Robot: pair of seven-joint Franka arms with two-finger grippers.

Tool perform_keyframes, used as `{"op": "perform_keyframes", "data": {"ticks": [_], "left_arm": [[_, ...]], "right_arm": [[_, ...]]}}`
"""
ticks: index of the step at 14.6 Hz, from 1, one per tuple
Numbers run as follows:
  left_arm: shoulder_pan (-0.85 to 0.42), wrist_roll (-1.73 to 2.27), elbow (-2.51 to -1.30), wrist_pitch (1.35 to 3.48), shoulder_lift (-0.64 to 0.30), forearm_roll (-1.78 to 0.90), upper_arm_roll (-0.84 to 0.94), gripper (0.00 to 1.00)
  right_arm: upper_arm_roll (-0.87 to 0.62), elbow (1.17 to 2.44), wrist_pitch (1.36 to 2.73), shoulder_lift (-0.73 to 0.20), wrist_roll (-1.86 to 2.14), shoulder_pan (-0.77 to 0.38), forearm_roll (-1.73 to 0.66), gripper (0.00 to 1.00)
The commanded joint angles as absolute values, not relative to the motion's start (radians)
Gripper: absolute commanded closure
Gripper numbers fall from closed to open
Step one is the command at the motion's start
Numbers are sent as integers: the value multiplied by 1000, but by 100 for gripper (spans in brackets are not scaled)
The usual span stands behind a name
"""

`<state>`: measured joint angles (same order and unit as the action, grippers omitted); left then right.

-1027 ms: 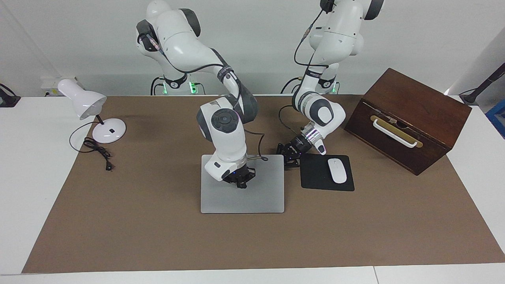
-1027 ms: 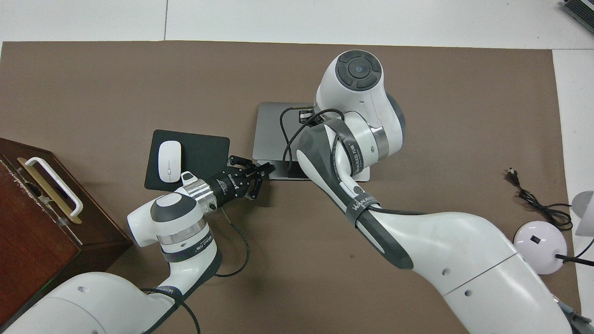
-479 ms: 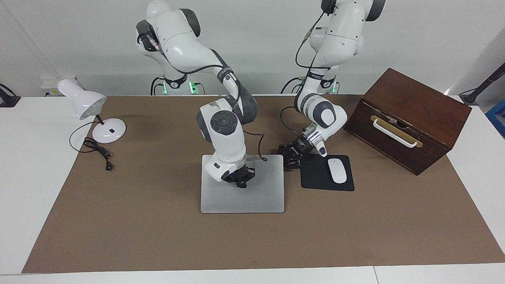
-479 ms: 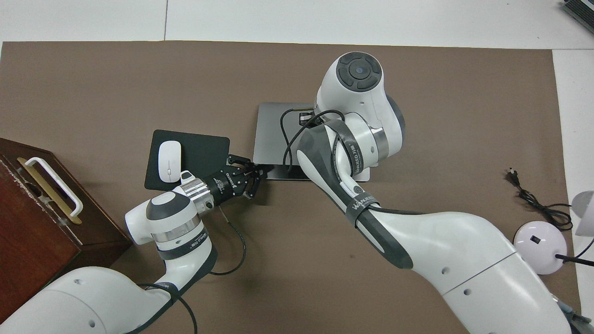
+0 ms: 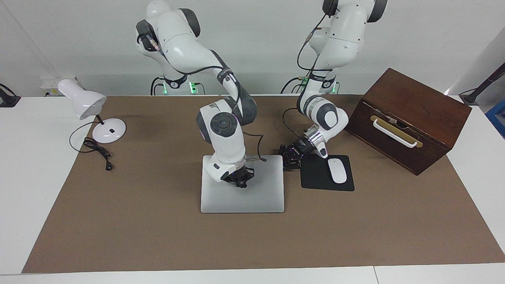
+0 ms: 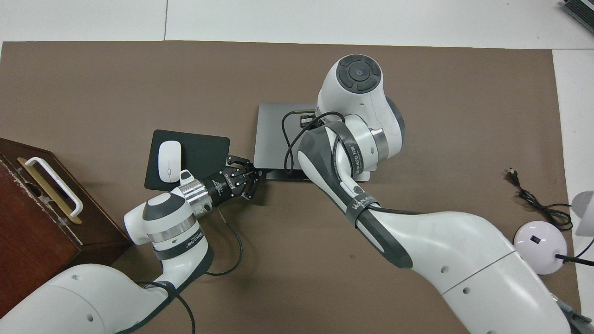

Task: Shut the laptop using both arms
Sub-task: 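Press the lid fully shut with the right gripper against the left gripper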

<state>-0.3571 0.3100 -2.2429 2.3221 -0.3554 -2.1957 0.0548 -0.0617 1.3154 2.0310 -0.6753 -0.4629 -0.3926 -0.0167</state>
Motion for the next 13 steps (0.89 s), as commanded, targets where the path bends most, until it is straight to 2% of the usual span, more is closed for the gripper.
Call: {"op": "perform_keyframes", "data": {"ticks": [1,13], "left_arm": [[-351,255,-2270,2322,-374,-2214,54,100],[-344,252,-2270,2322,-383,-2221,54,100]], "right_arm": [[-72,1373,2028,-638,-471,-377,-37,100],[-72,1401,2036,-640,-471,-377,-37,100]]}}
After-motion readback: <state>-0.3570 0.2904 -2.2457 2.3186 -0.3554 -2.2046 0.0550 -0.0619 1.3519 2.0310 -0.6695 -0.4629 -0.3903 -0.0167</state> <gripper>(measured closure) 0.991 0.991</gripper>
